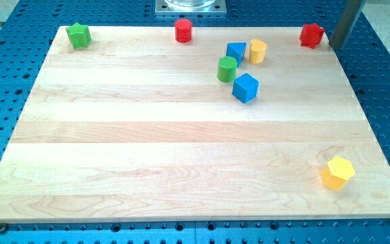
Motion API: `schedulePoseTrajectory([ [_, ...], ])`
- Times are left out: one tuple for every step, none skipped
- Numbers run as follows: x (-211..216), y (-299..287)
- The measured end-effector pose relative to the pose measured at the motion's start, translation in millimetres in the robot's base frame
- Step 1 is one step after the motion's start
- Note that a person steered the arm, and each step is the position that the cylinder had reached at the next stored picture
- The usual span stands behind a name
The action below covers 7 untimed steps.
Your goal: Slide the red star to the top right side of the board
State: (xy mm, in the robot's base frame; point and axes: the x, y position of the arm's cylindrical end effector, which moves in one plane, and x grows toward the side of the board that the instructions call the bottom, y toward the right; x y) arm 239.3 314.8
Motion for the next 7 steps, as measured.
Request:
schedulePoseTrajectory([
  [-21.5, -29.3],
  [-26.1, -54.8],
  [-11.3, -39.6],
  [2.3, -39.6],
  [1.1, -54.7],
  [1.1, -67.8],
  [3.2, -65.2],
])
